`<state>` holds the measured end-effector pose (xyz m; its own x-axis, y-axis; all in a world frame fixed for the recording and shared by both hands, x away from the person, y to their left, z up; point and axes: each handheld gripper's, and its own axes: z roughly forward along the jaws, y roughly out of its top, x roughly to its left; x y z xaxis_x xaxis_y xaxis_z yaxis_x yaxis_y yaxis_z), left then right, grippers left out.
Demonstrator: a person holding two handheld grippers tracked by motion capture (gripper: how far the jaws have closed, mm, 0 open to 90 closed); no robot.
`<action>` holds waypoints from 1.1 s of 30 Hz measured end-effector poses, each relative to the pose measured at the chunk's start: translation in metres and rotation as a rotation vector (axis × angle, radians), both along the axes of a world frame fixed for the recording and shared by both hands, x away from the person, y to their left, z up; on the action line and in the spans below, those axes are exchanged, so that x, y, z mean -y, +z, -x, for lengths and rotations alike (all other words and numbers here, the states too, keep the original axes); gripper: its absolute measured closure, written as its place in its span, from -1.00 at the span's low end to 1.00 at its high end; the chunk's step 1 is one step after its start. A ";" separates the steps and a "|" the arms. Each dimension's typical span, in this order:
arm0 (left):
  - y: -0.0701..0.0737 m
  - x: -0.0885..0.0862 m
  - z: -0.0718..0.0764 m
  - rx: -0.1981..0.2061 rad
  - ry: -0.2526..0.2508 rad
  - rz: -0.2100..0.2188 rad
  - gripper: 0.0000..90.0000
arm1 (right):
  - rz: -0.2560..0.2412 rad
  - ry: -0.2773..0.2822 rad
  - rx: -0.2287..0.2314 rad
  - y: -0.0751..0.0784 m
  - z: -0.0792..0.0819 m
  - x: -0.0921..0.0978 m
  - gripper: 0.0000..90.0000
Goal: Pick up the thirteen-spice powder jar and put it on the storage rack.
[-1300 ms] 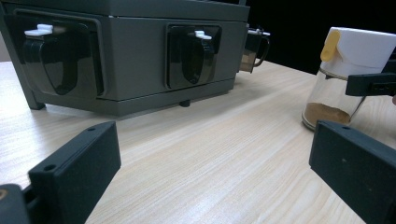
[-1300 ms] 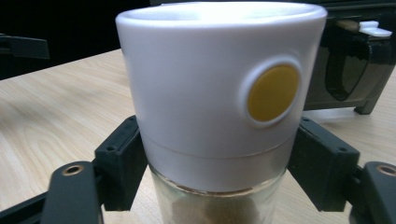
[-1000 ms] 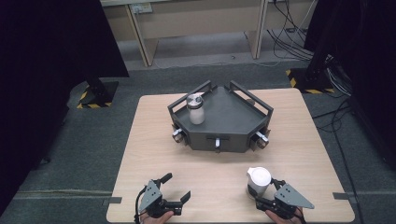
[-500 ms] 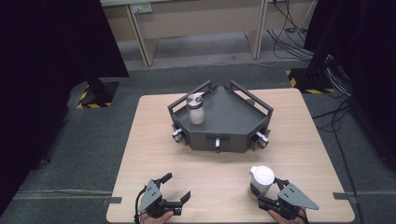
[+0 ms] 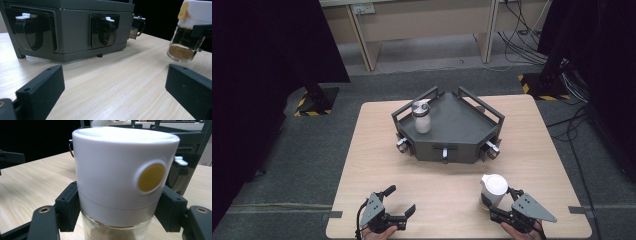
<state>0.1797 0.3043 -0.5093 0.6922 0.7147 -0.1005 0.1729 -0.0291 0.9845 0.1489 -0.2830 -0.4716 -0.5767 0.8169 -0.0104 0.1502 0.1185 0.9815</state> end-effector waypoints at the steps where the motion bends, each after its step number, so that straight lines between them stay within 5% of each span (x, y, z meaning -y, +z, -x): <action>1: 0.000 0.000 0.000 0.000 0.000 -0.001 -0.96 | 0.004 0.000 0.003 0.002 0.000 0.000 -0.32; 16: 0.000 0.000 0.000 -0.002 0.003 -0.004 -0.96 | 0.032 0.033 0.028 0.043 -0.022 -0.013 -0.32; 33: 0.000 -0.001 0.000 0.000 0.003 -0.002 -0.96 | -0.001 0.057 0.014 0.084 -0.063 -0.042 -0.32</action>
<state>0.1801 0.3053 -0.5093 0.6899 0.7172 -0.0984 0.1726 -0.0310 0.9845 0.2119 -0.2410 -0.3877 -0.6220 0.7828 -0.0179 0.1297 0.1255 0.9836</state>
